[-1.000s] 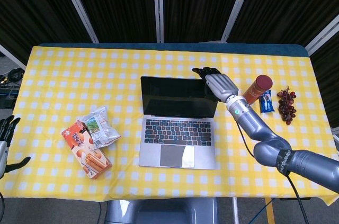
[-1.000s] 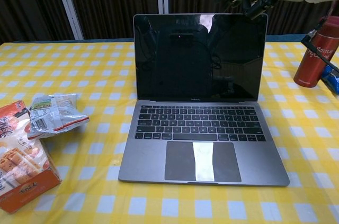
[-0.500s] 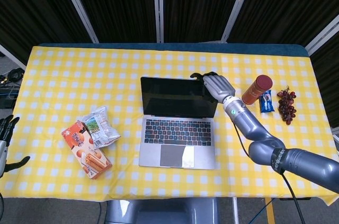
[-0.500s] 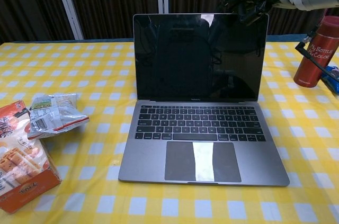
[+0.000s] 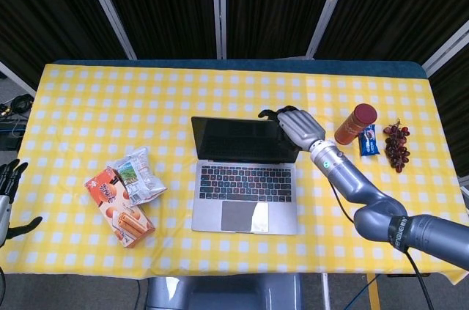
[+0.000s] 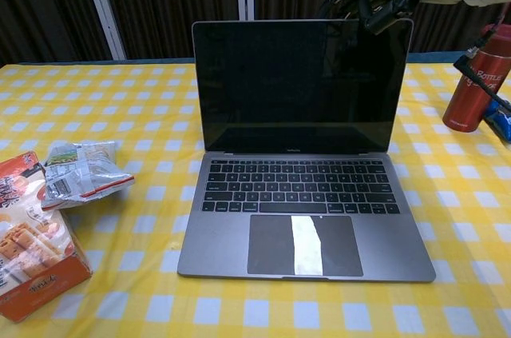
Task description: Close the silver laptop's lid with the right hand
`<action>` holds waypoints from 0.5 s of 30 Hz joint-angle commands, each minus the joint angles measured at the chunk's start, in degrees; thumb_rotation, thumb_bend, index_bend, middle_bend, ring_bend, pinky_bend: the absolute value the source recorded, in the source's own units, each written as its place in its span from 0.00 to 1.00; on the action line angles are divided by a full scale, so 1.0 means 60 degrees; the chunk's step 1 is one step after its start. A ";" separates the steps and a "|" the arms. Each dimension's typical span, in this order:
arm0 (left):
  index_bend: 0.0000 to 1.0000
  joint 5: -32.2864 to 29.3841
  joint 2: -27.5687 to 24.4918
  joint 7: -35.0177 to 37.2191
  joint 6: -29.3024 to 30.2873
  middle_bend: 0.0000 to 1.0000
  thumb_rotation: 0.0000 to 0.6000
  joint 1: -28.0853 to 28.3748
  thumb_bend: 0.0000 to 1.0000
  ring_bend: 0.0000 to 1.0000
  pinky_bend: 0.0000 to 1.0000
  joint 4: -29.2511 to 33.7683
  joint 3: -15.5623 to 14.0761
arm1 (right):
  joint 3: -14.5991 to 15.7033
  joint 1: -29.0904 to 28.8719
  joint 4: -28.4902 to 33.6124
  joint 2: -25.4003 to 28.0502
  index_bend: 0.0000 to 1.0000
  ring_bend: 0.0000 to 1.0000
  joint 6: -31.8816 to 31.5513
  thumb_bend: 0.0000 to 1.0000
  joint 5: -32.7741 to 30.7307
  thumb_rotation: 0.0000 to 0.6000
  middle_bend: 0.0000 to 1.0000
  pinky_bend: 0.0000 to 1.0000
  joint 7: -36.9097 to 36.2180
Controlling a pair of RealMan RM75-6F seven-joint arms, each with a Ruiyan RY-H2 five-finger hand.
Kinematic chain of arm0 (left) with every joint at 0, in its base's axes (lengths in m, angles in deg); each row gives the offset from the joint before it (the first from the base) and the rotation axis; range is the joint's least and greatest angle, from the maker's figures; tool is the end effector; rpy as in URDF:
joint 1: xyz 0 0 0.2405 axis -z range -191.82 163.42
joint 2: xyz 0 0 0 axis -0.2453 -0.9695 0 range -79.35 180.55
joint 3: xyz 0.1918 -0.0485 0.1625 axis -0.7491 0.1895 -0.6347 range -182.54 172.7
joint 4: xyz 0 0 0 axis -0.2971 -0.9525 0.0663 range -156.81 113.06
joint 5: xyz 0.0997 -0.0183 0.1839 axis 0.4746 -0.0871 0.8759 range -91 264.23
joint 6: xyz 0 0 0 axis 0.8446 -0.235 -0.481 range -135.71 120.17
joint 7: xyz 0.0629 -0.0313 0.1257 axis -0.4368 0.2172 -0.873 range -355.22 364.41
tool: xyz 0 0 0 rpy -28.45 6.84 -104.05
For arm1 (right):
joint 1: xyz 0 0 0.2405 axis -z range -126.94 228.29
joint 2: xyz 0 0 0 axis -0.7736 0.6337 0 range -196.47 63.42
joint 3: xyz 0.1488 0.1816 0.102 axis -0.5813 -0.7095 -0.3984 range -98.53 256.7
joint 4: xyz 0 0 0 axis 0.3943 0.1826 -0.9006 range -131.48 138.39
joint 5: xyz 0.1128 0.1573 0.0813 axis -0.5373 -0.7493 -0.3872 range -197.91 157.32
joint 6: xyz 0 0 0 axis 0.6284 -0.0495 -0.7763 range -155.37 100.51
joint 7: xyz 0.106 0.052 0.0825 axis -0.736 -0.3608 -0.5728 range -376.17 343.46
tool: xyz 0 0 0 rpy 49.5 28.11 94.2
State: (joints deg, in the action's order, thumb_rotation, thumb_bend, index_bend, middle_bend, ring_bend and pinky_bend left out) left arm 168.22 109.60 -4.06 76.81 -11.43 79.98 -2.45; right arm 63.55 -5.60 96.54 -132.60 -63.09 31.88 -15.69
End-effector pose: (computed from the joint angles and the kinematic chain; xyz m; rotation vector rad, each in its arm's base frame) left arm -0.3016 0.1661 0.1734 -1.3486 -0.9161 -0.7750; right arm -0.0880 -0.4058 0.0843 1.9067 -1.2010 0.9835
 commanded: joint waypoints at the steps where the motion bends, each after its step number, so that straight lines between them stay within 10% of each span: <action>1: 0.00 0.0033 -0.0004 -0.0014 -0.0001 0.00 1.00 0.0002 0.00 0.00 0.00 0.0021 -0.0021 | 0.0097 0.0189 0.0533 0.0364 0.23 0.23 0.0032 1.00 0.0565 1.00 0.33 0.16 -0.0095; 15: 0.00 0.0250 -0.0009 -0.0122 0.0147 0.00 1.00 -0.0059 0.00 0.00 0.00 0.0165 -0.0127 | 0.0687 0.0698 0.2527 0.1339 0.23 0.23 0.0072 1.00 0.2756 1.00 0.32 0.16 -0.0103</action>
State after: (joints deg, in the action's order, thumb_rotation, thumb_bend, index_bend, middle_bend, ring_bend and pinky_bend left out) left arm 169.71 109.54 -4.79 77.69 -11.78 80.97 -3.21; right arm 66.52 -2.20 109.68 -125.71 -62.76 46.13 -16.55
